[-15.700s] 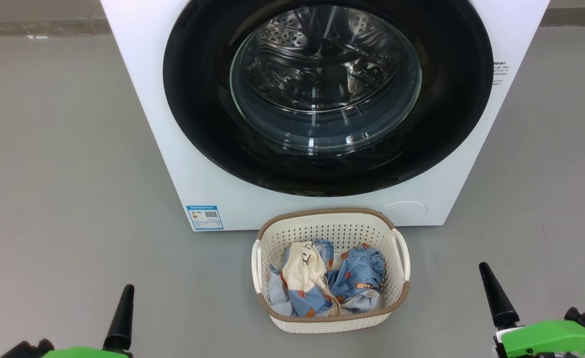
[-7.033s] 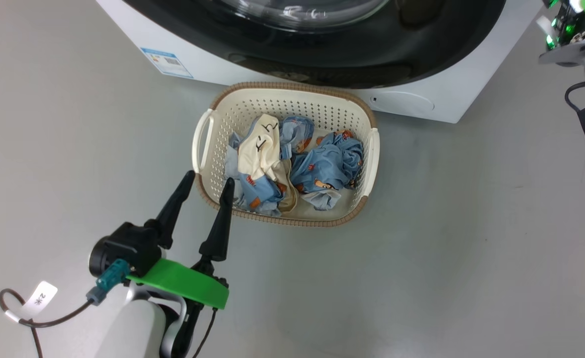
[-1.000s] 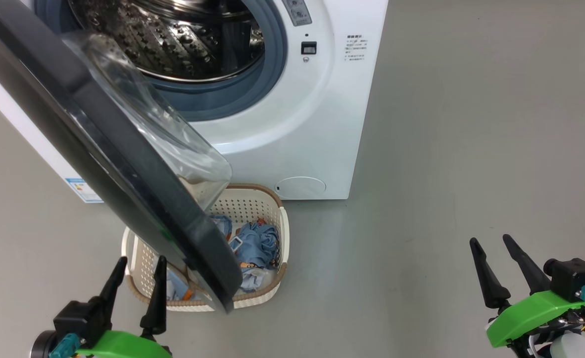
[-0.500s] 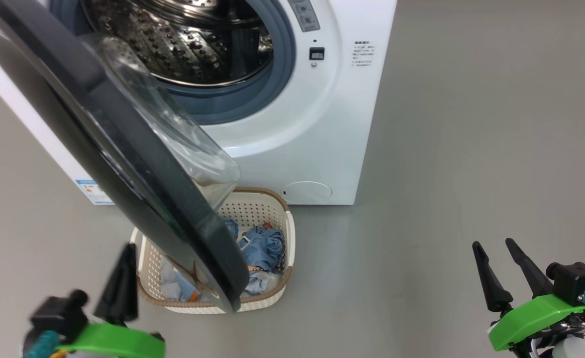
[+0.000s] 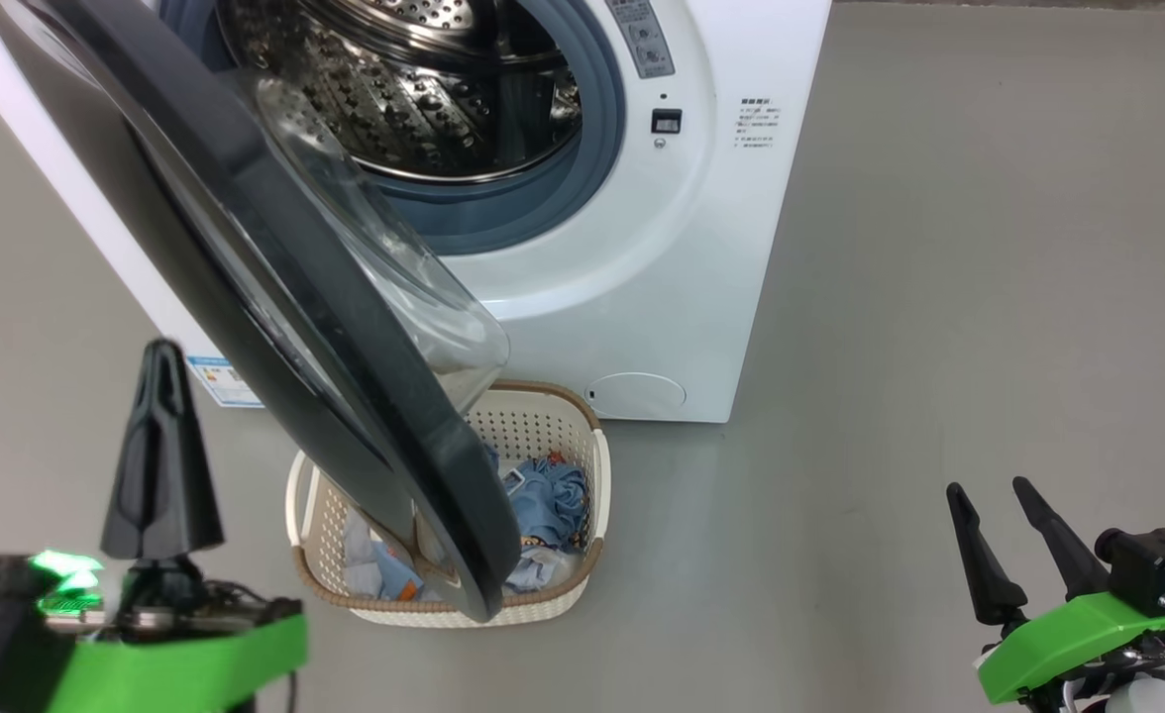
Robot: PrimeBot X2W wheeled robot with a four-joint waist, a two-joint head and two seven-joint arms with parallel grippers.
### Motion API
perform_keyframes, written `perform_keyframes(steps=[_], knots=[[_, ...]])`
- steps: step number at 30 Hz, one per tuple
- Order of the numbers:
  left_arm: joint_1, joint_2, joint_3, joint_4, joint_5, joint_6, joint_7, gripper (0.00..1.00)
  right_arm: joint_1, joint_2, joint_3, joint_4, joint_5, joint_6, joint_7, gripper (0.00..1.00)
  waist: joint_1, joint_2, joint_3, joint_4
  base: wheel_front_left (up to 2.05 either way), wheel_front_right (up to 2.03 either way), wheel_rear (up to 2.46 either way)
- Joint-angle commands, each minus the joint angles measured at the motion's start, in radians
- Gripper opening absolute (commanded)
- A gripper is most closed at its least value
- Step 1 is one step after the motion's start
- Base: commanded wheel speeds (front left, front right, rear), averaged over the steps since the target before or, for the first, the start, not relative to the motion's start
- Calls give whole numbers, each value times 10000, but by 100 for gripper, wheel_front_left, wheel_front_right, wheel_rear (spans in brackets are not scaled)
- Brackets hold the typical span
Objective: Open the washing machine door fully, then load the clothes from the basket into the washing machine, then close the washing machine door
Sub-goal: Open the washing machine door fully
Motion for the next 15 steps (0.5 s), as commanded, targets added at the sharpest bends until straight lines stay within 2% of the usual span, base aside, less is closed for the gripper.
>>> perform_keyframes(steps=[1, 5, 8, 11, 12, 15], knots=[[-73, 87, 141, -604, 147, 102, -59, 0, 56, -90, 150, -267, -55, 27, -118, 100, 0, 0, 21, 7, 0, 0, 0], [53, 83, -873, -1735, 270, 236, -21, 0, 42, -72, 155, -330, -52, 27, -118, 100, 0, 0, 56, -10, 0, 0, 0], [123, 82, -1850, -2030, 483, 157, 307, 0, 23, -65, 162, -367, -35, 27, -118, 100, 0, 0, 103, -43, 0, 0, 0], [152, 82, -2761, -1877, 468, 100, 581, 0, 1, -48, 185, -378, -25, 27, -118, 100, 0, 0, 151, -93, 0, 0, 0], [139, 81, -3338, -1526, 283, 86, 698, 0, -5, -25, 186, -351, 36, 27, -118, 100, 0, 0, 199, -93, 0, 0, 0], [-1, 81, -4005, -689, 84, 38, 829, 0, -33, -30, 177, -322, 93, 27, -118, 100, 0, 0, 277, -62, 0, 0, 0]])
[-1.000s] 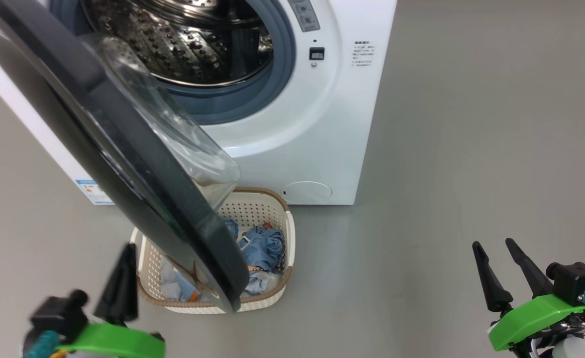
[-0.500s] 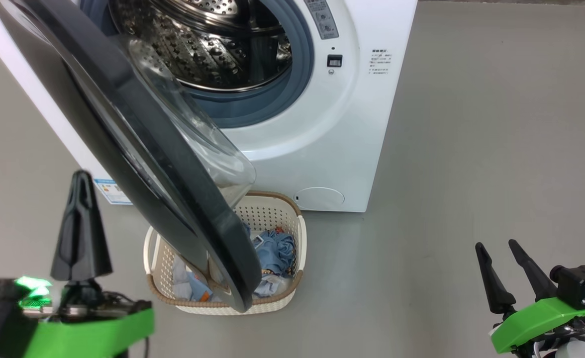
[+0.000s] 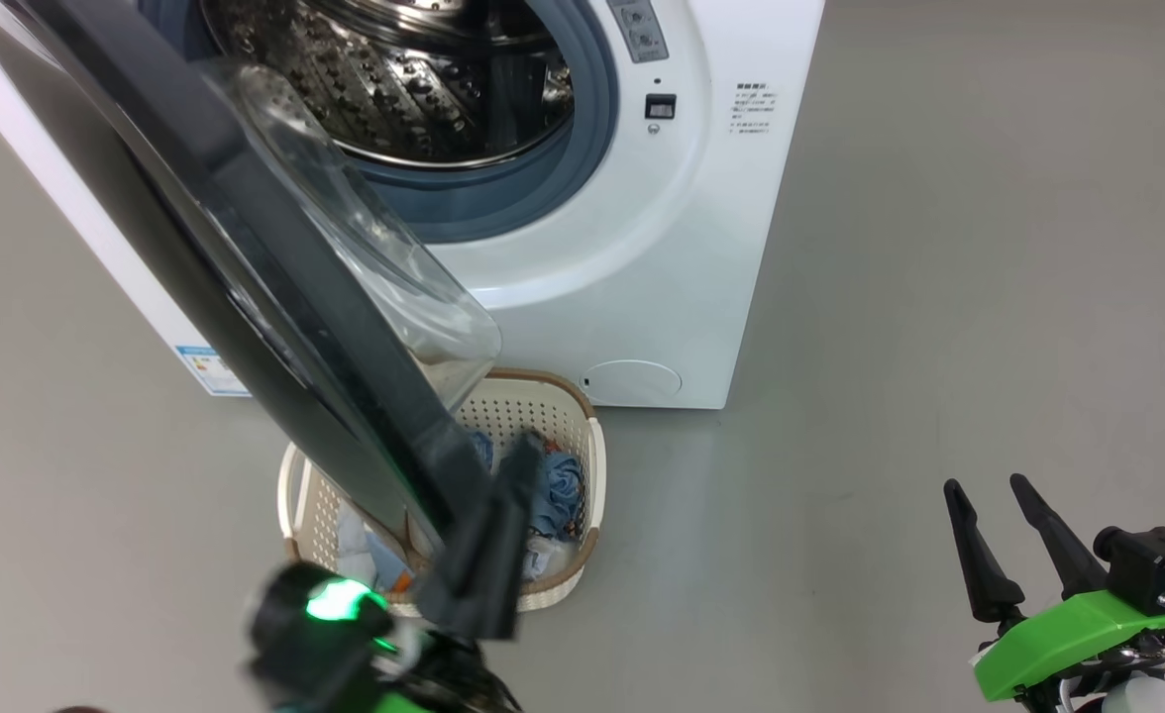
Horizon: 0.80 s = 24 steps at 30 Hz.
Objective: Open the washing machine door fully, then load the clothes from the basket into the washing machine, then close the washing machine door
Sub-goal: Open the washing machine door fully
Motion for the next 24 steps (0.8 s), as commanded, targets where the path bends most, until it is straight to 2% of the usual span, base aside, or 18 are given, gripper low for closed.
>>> perform_keyframes(steps=[1, 6, 13, 24], knots=[[-296, 42, -49, 404, -121, -79, 101, 0, -50, -96, 187, -201, 15, 27, -118, 100, 0, 0, 74, 25, 0, 0, 0], [-609, 42, -477, 1990, -534, -91, 219, 0, -128, -84, 221, -202, 22, 27, -118, 100, 0, 0, 131, 9, 0, 0, 0], [-1089, 42, -638, 3363, -1016, 19, -19, 0, -154, -107, 164, -249, 20, 27, -118, 100, 0, 0, 178, 22, 0, 0, 0], [-1792, 42, -512, 4586, -1613, 465, -507, 0, -166, -140, 143, -325, 3, 27, -118, 100, 0, 0, 250, 80, 0, 0, 0]])
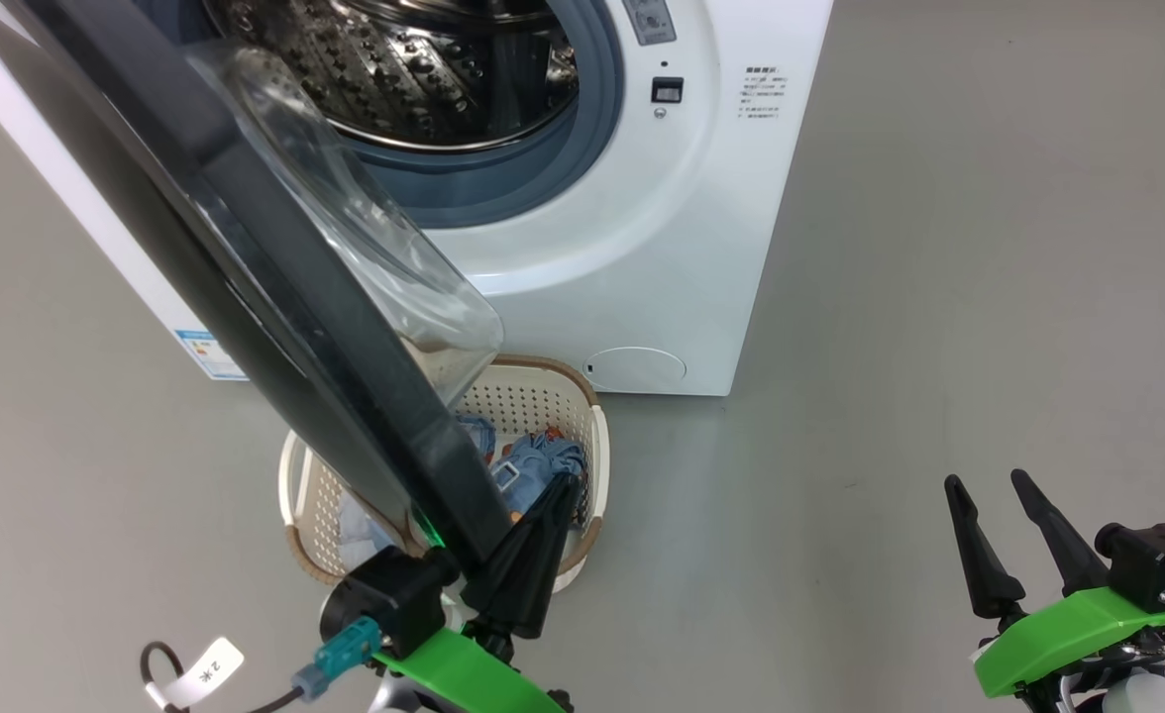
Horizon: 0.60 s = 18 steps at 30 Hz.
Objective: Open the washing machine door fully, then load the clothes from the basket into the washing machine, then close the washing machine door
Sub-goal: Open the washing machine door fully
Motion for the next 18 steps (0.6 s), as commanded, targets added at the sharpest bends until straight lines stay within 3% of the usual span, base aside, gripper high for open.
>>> perform_keyframes(steps=[1, 18], knots=[[-443, 107, 393, -78, -111, 142, -140, 0, -130, -146, 145, -265, 5, 27, -118, 100, 0, 0, -11, 31, 0, 0, 0], [-130, 109, 440, -217, -187, 538, -348, 0, -109, -239, 291, -284, -20, 27, -118, 100, 0, 0, -63, 437, 0, 0, 0]])
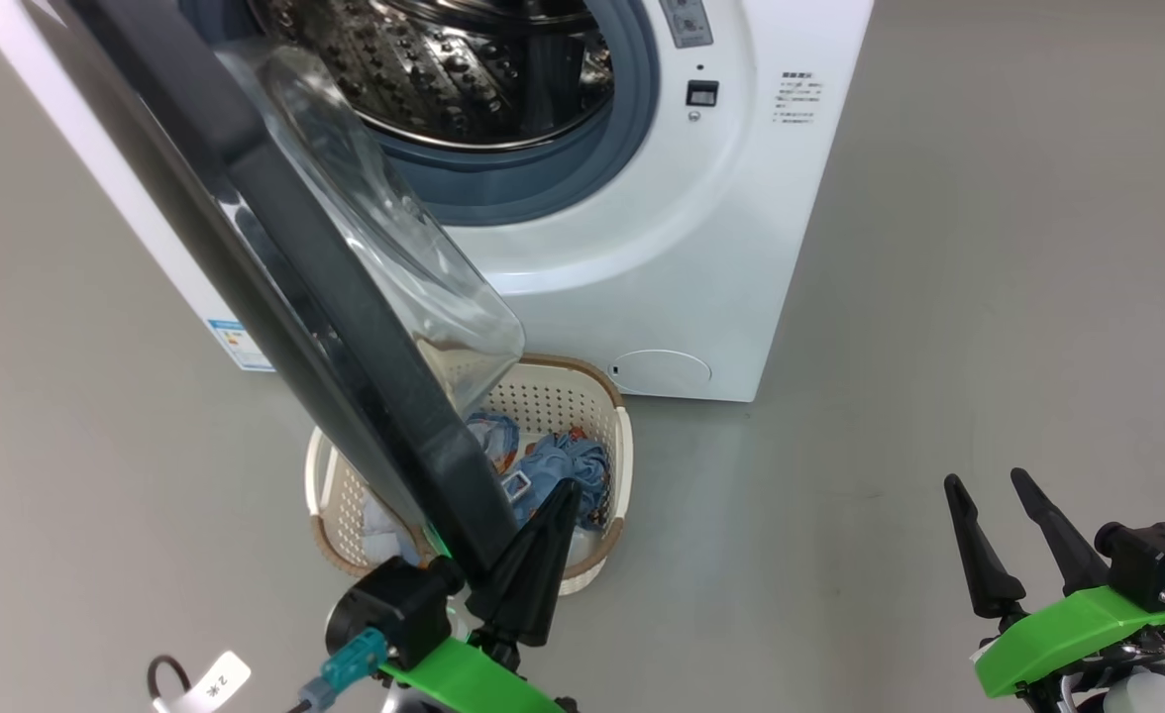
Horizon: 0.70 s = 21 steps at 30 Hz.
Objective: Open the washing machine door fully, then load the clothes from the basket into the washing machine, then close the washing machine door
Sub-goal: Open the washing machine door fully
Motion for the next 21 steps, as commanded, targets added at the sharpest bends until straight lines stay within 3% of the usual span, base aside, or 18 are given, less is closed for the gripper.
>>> perform_keyframes(steps=[1, 21], knots=[[-146, 207, 583, -327, -114, 189, -150, 0, -101, -189, 254, -249, -18, 27, -118, 100, 0, -1, -21, 71, 0, 0, 0], [519, 372, 734, -1088, -43, 573, -174, 0, -101, -322, 380, -315, -30, 27, -118, 100, 0, -1, -11, 884, 0, 0, 0]])
